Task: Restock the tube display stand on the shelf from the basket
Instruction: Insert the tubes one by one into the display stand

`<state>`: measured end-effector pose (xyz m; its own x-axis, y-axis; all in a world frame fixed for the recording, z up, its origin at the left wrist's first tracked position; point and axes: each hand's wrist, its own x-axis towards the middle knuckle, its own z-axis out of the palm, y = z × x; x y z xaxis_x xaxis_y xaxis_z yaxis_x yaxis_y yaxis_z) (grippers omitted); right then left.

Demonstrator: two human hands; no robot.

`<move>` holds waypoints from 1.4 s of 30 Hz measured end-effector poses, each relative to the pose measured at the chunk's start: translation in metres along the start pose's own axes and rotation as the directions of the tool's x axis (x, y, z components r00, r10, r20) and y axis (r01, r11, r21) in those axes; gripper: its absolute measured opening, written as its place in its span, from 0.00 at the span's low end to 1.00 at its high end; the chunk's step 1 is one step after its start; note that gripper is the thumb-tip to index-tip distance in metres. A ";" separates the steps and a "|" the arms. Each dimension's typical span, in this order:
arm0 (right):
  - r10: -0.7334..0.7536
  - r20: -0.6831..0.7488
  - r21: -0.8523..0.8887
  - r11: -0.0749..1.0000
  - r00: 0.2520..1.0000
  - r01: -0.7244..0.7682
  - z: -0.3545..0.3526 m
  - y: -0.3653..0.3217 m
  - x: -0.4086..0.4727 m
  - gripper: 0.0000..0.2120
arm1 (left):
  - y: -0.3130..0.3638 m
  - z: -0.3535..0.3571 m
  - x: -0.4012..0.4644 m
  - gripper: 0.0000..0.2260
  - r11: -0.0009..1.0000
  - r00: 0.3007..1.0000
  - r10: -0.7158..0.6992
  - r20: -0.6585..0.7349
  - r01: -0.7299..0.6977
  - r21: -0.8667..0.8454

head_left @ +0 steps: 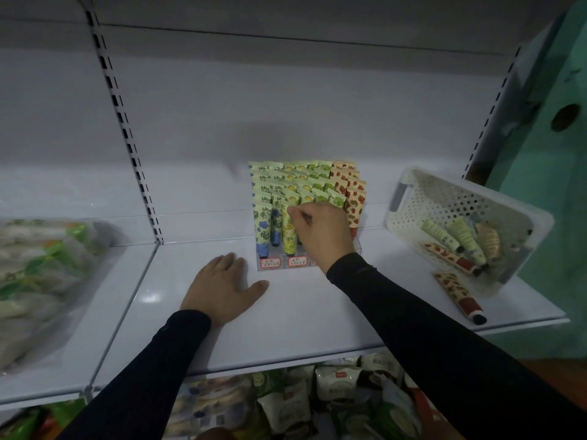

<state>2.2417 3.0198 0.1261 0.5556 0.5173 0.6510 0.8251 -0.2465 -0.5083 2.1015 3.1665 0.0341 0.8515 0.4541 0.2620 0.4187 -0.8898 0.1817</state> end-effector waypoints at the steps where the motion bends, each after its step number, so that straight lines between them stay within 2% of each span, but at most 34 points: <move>1: 0.006 -0.003 0.009 1.000 1.000 -0.006 -0.001 0.001 0.000 0.18 | 0.000 0.000 0.000 0.25 1.000 1.000 0.001 0.000 -0.001 0.004; 8: 0.024 0.005 -0.047 0.999 1.000 -0.024 -0.003 -0.003 0.002 0.20 | 0.002 -0.002 0.000 0.27 1.000 1.000 -0.002 0.015 0.002 0.008; 16: 0.030 -0.030 -0.052 0.998 0.999 -0.032 -0.002 0.001 0.003 0.21 | 0.004 -0.005 -0.001 0.24 1.000 1.000 0.004 0.024 -0.005 0.009; 23: -0.007 0.026 -0.086 0.996 1.000 0.009 -0.005 -0.002 0.008 0.21 | 0.005 -0.008 -0.002 0.30 1.000 0.999 -0.017 0.044 0.018 -0.009; 28: 0.007 0.064 -0.109 0.994 0.998 0.000 -0.006 -0.004 0.012 0.21 | 0.003 -0.004 -0.001 0.27 1.000 0.999 -0.028 0.033 0.028 -0.011; 32: 0.028 0.090 -0.140 0.990 0.996 -0.015 -0.008 -0.006 0.015 0.21 | 0.004 -0.004 -0.001 0.28 1.000 0.999 -0.028 0.028 0.028 -0.010; 42: 0.126 0.151 -0.031 0.992 0.981 -0.123 -0.014 -0.006 0.017 0.23 | 0.012 -0.016 -0.007 0.35 0.999 0.995 -0.053 0.080 0.054 -0.004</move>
<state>2.2476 3.0181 0.1478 0.6332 0.5996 0.4894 0.7535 -0.3331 -0.5668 2.0956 3.1535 0.0492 0.8505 0.4959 0.1750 0.4626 -0.8638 0.1997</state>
